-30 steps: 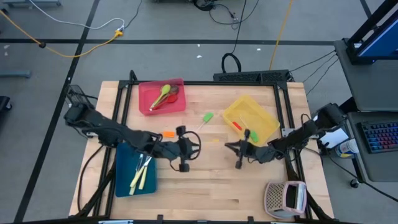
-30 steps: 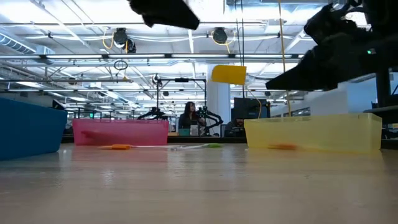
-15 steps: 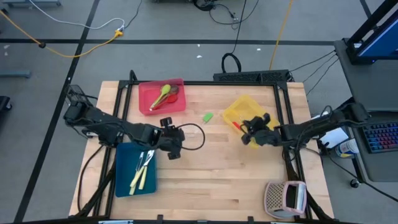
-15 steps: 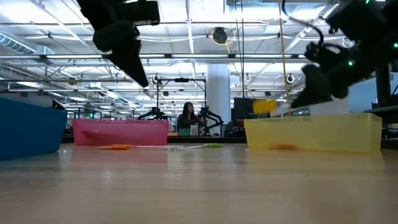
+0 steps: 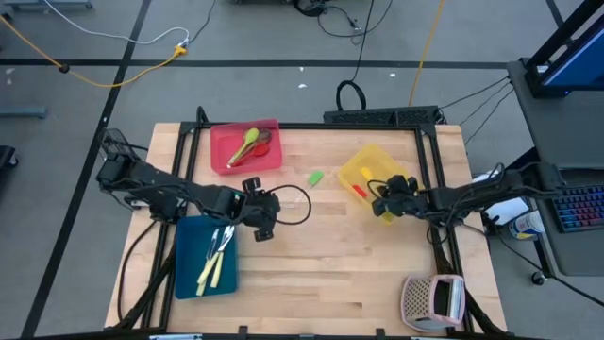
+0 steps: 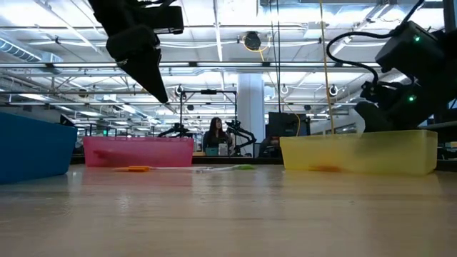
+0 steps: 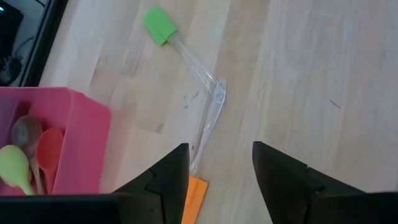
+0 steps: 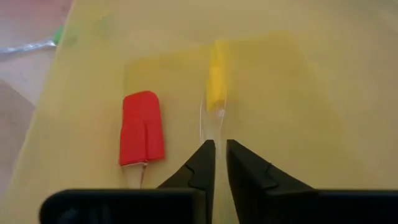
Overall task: Pick & Place Kitchen Items
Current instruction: Put the yellow spatula into the yellow bin, then put the orange spatula into the yellow bin
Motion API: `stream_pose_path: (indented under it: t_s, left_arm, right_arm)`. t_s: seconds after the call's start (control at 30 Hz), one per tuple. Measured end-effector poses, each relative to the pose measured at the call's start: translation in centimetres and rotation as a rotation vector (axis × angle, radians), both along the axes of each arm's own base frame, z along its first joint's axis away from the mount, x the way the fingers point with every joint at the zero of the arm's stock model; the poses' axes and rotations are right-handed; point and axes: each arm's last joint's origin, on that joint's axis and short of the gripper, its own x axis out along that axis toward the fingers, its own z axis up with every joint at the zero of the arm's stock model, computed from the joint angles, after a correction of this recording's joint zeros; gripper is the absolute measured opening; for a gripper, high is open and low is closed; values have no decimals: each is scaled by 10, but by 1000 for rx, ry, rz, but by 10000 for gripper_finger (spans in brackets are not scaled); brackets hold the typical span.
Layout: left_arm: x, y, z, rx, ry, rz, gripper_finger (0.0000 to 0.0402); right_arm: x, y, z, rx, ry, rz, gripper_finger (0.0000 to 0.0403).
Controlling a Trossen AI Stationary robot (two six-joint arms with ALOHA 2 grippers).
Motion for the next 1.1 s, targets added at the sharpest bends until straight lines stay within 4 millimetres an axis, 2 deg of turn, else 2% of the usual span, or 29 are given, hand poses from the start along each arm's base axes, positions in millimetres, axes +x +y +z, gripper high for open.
stream_pose_path:
  t_s: [0.13, 0.23, 0.57, 0.7, 0.83, 0.97, 1.1]
  left_arm:
    - [0, 0, 0, -4, 1, -1, 182]
    - [0, -1, -1, -36, 11, -22, 182]
    - [0, 1, -1, -37, 34, -55, 182]
    - [-1, 9, -4, -68, 75, -35, 182]
    - [-3, 20, -17, -89, 211, -30, 182]
    - [-3, 33, -34, -56, 366, -63, 182]
    - [5, 44, -53, -121, 439, -99, 182]
  right_arm:
    - [-1, 0, -7, -5, -54, 41, 56]
    - [2, 0, -5, -62, -85, 105, 75]
    - [22, 1, 26, -341, -227, 297, 120]
    - [25, 3, 32, -363, -287, 331, 125]
    - [28, 13, 34, -276, -366, 518, 122]
    - [30, 29, 33, -119, -434, 856, 120]
    - [30, 43, 33, -100, -475, 1007, 129]
